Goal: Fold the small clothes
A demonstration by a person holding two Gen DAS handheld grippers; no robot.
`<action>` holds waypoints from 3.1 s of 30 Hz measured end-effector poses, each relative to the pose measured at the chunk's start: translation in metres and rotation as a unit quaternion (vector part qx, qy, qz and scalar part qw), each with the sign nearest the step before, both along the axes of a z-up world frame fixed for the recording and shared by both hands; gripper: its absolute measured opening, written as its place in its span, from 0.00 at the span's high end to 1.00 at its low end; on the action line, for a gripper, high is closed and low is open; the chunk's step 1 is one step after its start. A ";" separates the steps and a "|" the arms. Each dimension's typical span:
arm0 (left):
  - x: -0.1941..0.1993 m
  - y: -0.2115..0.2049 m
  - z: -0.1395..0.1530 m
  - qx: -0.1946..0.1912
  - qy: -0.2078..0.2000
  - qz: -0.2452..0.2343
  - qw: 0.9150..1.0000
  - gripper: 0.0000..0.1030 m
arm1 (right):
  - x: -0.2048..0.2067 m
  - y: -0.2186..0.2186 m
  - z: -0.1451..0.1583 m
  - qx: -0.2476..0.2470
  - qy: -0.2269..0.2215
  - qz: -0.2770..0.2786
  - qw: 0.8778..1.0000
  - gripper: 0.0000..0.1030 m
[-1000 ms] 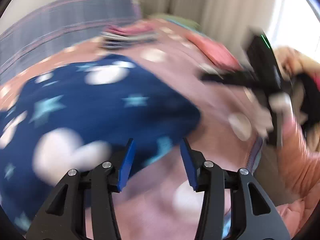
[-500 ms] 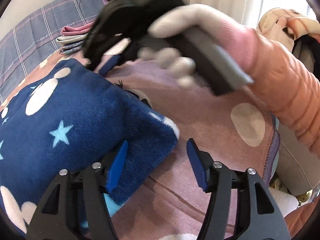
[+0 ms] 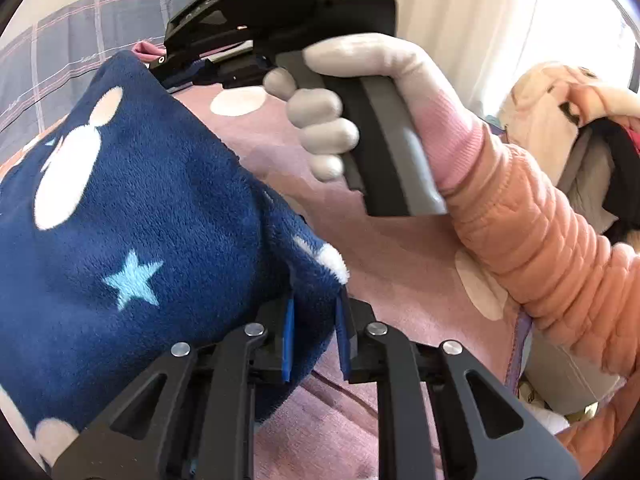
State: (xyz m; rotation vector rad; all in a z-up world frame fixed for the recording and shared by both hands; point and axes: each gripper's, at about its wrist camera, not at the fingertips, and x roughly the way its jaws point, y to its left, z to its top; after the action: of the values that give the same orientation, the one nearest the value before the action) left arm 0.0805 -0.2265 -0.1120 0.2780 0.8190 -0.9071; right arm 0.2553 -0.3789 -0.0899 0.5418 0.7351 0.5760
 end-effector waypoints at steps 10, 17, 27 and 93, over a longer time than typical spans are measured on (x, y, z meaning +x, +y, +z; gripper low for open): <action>0.006 0.005 -0.008 -0.014 0.013 -0.009 1.000 0.83 | 0.025 -0.049 -0.043 0.016 0.055 -0.057 0.997 0.96; 0.014 0.010 -0.009 -0.017 0.016 -0.012 1.000 0.82 | 0.022 -0.030 -0.039 0.057 0.096 0.053 0.992 0.36; 0.016 0.013 -0.010 -0.041 0.030 -0.033 0.998 0.82 | 0.025 0.007 -0.008 0.025 0.033 0.016 0.999 0.84; -0.001 0.413 0.000 -0.274 0.041 0.267 0.923 0.58 | 0.026 0.491 0.040 -0.395 0.012 0.133 0.909 0.51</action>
State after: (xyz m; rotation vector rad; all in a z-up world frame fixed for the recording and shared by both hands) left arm 0.0791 0.1860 -0.1123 -0.4613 0.6363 -0.5954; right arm 0.2812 0.1121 -0.0496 -0.3124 0.9955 0.4698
